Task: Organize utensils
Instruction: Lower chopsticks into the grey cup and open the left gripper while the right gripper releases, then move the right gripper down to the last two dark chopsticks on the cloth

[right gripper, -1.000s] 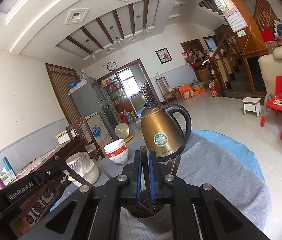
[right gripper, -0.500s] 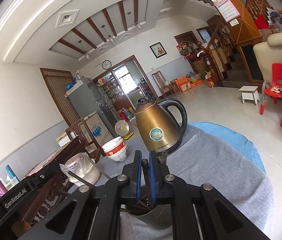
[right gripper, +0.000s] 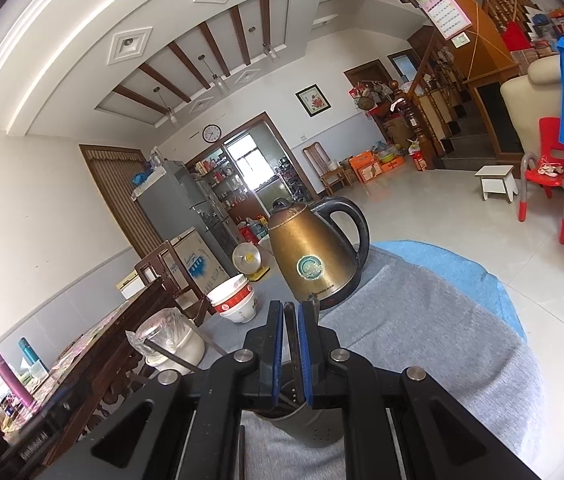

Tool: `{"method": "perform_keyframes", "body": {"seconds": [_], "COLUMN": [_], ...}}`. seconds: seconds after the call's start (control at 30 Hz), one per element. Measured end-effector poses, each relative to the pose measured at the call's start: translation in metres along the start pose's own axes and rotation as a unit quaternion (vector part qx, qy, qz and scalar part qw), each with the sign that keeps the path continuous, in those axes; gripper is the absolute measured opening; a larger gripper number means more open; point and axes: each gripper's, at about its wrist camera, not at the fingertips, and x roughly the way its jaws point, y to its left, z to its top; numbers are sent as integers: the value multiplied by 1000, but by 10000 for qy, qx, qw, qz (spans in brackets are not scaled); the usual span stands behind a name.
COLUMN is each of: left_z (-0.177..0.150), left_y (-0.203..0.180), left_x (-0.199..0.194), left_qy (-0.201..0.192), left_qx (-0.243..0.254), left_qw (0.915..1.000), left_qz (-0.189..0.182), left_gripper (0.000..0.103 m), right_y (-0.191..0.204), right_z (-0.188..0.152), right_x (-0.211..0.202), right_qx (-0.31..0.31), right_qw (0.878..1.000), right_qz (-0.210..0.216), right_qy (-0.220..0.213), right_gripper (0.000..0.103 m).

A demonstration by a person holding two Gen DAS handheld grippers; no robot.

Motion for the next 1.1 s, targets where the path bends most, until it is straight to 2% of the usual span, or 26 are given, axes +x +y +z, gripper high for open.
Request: {"method": "perform_keyframes", "body": {"seconds": [0.17, 0.37, 0.77, 0.9, 1.1], "left_z": [-23, -46, -75, -83, -88], "left_y": [28, 49, 40, 39, 42], "left_x": [12, 24, 33, 37, 44], "left_qy": [512, 1001, 1432, 1543, 1686], "left_qx": [-228, -491, 104, 229, 235], "left_qw": [9983, 9932, 9878, 9853, 9821], "left_qz": [149, 325, 598, 701, 813], "left_gripper": [74, 74, 74, 75, 76], "right_y": [5, 17, 32, 28, 18], "right_z": [-10, -31, -100, -120, -139], "right_x": [-7, -4, 30, 40, 59], "right_qx": [-165, -507, -692, -679, -563], "right_qw": [9997, 9972, 9798, 9737, 9690], "right_qz": [122, 270, 813, 1054, 1130], "right_qy": [111, 488, 1690, 1901, 2124], "right_gripper": [10, 10, 11, 11, 11]}}
